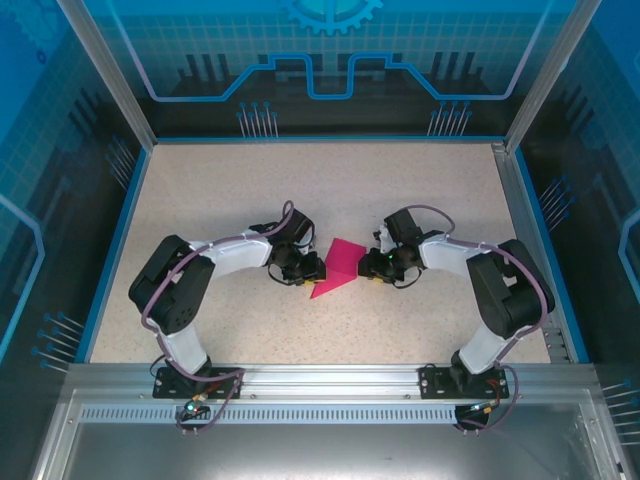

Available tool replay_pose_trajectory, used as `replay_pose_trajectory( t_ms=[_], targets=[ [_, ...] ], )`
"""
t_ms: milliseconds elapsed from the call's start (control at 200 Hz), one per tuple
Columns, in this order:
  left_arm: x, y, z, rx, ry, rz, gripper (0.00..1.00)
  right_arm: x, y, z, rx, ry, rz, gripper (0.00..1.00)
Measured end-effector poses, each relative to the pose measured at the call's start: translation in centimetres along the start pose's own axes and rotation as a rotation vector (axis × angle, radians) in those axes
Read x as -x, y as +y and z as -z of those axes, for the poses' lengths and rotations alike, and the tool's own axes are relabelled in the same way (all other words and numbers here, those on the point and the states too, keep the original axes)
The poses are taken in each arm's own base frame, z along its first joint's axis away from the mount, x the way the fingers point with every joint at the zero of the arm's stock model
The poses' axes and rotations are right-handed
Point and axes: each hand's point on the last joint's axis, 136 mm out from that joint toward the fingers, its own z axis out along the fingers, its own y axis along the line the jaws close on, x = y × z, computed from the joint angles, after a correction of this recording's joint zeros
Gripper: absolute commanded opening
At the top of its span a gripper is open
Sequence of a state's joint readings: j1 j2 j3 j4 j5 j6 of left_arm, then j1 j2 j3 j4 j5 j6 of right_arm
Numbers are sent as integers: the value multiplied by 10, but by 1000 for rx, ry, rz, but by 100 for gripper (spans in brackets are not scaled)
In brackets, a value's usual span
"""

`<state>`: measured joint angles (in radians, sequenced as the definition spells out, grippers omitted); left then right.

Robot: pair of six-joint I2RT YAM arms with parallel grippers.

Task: Fold a paper plane with a square sheet of paper (pick it up from the middle)
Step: Fourth fold the wing at the center of the table.

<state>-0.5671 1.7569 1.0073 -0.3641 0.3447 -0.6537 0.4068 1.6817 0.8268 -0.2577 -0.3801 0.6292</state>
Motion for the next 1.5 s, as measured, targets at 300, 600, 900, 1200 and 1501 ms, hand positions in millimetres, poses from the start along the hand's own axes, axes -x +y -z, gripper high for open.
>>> replay_pose_trajectory(
  t_ms=[300, 600, 900, 1200, 1501],
  targets=[
    [3, -8, 11, -15, -36, -24, 28, 2, 14, -6, 32, 7, 17, 36],
    [3, -8, 13, -6, -46, -31, 27, 5, 14, -10, 37, 8, 1, 35],
    [4, -5, 11, 5, -44, -26, 27, 5, 18, -12, 55, 13, -7, 35],
    [1, 2, 4, 30, -26, -14, 26, 11, 24, -11, 62, 1, 5, 35],
    [0, 4, 3, 37, -19, -10, 25, 11, 23, -11, 59, 3, 3, 35]
  ],
)
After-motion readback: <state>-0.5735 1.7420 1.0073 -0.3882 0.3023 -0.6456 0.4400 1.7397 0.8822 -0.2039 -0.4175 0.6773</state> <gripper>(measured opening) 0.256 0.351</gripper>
